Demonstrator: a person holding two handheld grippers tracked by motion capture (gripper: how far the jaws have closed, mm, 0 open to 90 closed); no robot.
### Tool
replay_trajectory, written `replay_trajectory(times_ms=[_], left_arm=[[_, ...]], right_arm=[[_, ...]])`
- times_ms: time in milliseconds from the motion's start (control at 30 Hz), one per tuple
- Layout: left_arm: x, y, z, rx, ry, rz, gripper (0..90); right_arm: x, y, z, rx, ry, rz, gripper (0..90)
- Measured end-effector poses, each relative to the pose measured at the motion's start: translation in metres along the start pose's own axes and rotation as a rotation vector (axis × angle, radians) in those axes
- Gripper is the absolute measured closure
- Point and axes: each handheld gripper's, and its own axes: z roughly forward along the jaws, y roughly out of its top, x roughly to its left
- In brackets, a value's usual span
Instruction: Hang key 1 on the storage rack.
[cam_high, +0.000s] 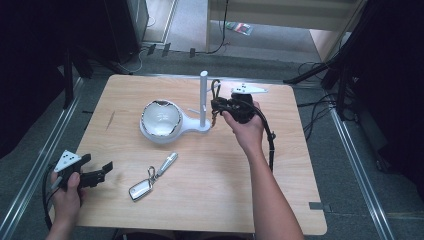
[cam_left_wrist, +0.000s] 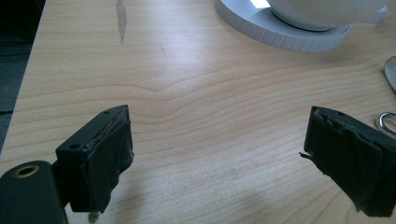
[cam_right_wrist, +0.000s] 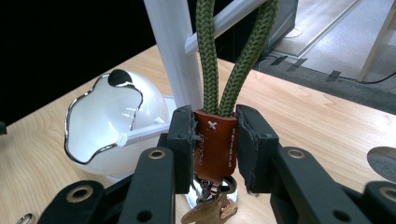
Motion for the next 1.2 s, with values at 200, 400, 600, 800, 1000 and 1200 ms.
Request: replay_trajectory(times_ms=[200, 400, 600, 800, 1000, 1200], left_arm=[[0.000, 0.000, 0.000, -0.001, 0.002, 0.001, 8.3], [0.000, 0.000, 0.000, 0.001, 0.002, 0.003, 8.4], [0.000, 0.000, 0.000, 0.001, 0.001, 0.002, 8.3], [0.000, 0.000, 0.000, 0.003, 0.001, 0.004, 8.4], [-0.001, 0.000, 0.000, 0.006, 0.004, 0.009, 8.4], [-0.001, 0.000, 0.000, 0.007, 0.005, 0.010, 8.3]], right_arm=[[0.004, -0.003, 0.004, 0.034, -0.008, -0.035, 69.7], [0.005, -0.007, 0.005, 0.029, -0.014, -0.034, 68.8], [0.006, -0.012, 0.004, 0.035, -0.031, -0.043, 64.2], [0.005, -0.016, -0.004, 0.033, -0.048, -0.045, 63.1], [0.007, -0.022, -0.015, 0.030, -0.090, -0.066, 56.8], [0.009, -0.034, -0.028, -0.009, -0.157, -0.087, 49.0]])
